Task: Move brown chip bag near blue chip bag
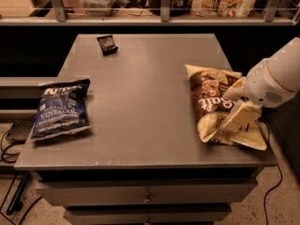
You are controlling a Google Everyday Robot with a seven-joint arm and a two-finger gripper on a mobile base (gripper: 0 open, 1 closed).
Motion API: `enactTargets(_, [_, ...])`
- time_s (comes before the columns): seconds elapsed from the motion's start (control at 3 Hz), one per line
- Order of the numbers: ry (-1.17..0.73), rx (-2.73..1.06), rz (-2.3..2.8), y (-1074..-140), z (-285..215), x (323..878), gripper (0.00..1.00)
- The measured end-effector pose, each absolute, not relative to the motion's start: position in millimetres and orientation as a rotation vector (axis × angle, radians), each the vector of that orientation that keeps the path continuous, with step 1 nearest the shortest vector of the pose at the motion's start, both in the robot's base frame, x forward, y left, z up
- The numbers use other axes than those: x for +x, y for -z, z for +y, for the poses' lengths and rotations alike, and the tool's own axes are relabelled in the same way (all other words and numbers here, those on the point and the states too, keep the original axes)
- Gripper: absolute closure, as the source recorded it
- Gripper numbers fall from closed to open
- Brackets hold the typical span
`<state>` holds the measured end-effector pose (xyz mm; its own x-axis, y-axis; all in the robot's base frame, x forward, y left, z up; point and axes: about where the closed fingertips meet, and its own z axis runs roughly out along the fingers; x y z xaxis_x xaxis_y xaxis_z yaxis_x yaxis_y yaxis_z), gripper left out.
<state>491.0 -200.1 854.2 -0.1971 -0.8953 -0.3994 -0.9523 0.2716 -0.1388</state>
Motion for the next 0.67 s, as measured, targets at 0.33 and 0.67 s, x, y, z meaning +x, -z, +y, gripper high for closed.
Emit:
enactTargets(0.33, [-0.194, -1.671, 2.148, -859.8, -200.1, 491.0, 0.93])
enactTargets(0.67, [-0.194, -1.672, 2.148, -863.5, -200.0, 491.0, 1.00])
